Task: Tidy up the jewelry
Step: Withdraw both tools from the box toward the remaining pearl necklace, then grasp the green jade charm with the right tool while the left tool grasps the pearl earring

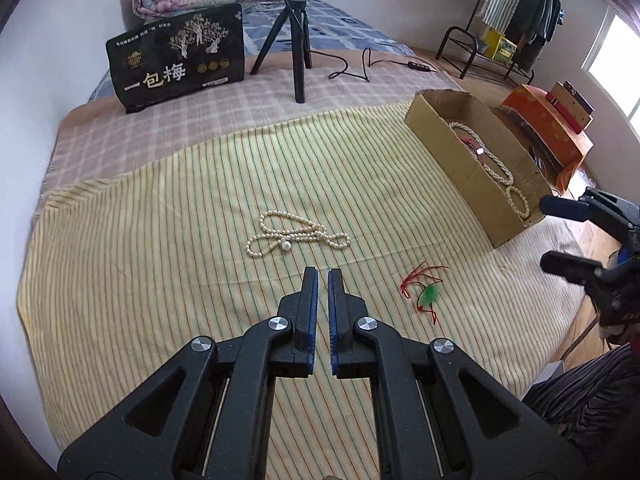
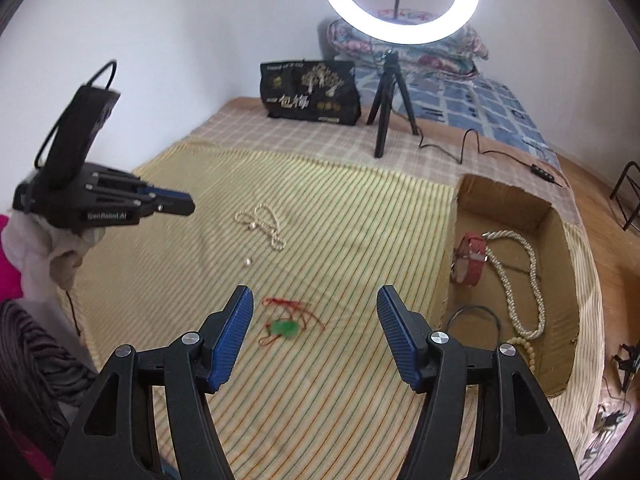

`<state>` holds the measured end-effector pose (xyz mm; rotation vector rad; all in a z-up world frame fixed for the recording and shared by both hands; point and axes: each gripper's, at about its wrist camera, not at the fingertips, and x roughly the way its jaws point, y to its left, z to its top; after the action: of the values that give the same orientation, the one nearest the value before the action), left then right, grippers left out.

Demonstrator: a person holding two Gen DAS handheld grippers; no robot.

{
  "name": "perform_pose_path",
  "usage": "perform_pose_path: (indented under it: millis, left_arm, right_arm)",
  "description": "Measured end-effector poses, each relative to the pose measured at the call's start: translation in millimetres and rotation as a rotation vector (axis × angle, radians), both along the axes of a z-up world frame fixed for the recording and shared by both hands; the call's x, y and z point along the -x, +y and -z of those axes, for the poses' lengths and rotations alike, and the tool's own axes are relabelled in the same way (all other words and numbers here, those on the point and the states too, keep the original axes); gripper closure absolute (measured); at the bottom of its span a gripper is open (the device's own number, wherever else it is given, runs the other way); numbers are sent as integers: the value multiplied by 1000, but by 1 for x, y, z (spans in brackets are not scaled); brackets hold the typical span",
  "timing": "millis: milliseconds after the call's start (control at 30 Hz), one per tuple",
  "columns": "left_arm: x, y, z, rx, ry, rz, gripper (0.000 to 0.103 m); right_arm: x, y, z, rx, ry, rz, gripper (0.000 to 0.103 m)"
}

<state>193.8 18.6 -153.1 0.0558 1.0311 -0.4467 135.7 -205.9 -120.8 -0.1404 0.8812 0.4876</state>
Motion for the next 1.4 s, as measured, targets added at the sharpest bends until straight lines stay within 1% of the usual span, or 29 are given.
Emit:
perform_pose_path:
  millis: [100, 200, 233, 267, 300, 333, 367, 533, 633, 700, 900, 933, 967, 1033, 1400]
  left_arm:
    - [-1, -7, 13, 19, 52, 30, 101]
    - [-2, -16, 29, 4, 108, 59, 100]
    - [-3, -19, 34, -7, 123, 65, 96]
    - [-4, -22, 38, -14, 133, 70, 83]
    - [-4, -23, 41, -18, 135, 73, 75]
    - [-4, -25, 43, -19, 128, 76, 65]
    - [-4, -26, 44, -21, 120, 82, 64]
    - [-7, -34, 52, -45, 107, 104, 64]
    - [-10, -38, 59, -73, 94, 112, 64]
    - [-11, -41, 63, -96, 84, 113, 64]
    - [-18, -46, 71, -119, 71, 118, 65]
    - [-19, -46, 72, -119, 72, 118, 66]
    - [-20, -47, 74, -121, 76, 119, 73]
    - [-21, -47, 77, -126, 80, 123, 78]
    - [-26, -48, 83, -127, 81, 124, 78]
  right_arm:
    - [2, 10, 19, 35, 44, -38, 39]
    - [3, 17, 37, 69, 81, -76, 39]
    - [3, 18, 42, 76, 90, -84, 39]
    - [3, 18, 49, 79, 105, -93, 39]
    - [4, 19, 53, 81, 118, -99, 39]
    - [3, 20, 59, 87, 131, -105, 39]
    - [3, 21, 62, 95, 139, -108, 39]
    - [-5, 25, 79, 109, 177, -120, 39]
    - [-9, 28, 86, 112, 191, -127, 39]
    - [-9, 32, 88, 116, 195, -137, 39]
    - [-17, 36, 95, 121, 197, -134, 39]
    - [-18, 37, 95, 120, 198, -132, 39]
    - [-20, 38, 96, 120, 199, -130, 39]
    - [-21, 39, 98, 120, 205, -132, 39]
    - [-27, 51, 106, 141, 218, -127, 39]
